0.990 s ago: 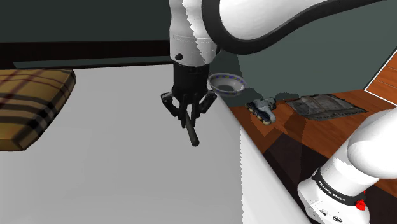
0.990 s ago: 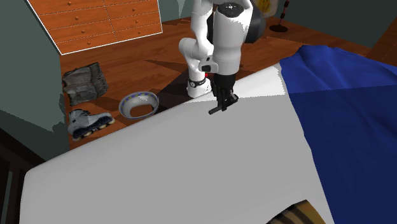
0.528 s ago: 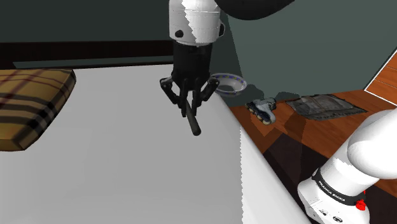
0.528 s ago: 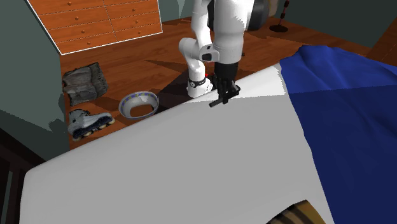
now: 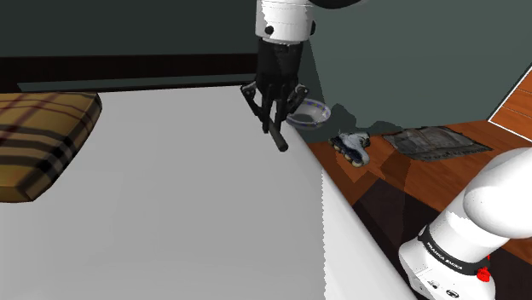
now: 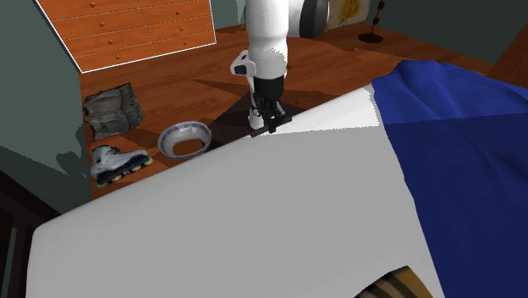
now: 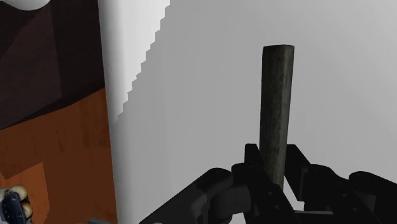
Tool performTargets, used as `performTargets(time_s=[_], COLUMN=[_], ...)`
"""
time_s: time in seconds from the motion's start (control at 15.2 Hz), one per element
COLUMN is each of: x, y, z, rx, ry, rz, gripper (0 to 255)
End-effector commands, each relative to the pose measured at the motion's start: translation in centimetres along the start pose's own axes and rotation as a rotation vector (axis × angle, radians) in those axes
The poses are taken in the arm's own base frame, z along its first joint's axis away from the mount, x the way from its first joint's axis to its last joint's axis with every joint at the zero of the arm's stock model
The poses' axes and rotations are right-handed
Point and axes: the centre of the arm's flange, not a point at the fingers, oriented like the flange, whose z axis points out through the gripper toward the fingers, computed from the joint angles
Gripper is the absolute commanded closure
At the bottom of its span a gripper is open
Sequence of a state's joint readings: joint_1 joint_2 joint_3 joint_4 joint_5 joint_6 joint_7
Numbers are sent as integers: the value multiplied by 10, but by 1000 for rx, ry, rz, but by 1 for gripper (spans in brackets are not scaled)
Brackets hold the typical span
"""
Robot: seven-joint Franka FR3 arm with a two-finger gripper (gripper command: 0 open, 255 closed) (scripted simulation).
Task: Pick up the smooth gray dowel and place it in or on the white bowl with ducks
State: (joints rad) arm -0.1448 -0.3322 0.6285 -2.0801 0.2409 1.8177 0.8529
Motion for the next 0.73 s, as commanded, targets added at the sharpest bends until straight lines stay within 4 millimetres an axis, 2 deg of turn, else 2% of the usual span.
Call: performTargets(time_s=[0.0, 0.66], x=[21, 118], y=[16, 104], z=[0, -8], rx=[0, 0], ry=[0, 0], rz=[-2, -2], gripper=[255, 255])
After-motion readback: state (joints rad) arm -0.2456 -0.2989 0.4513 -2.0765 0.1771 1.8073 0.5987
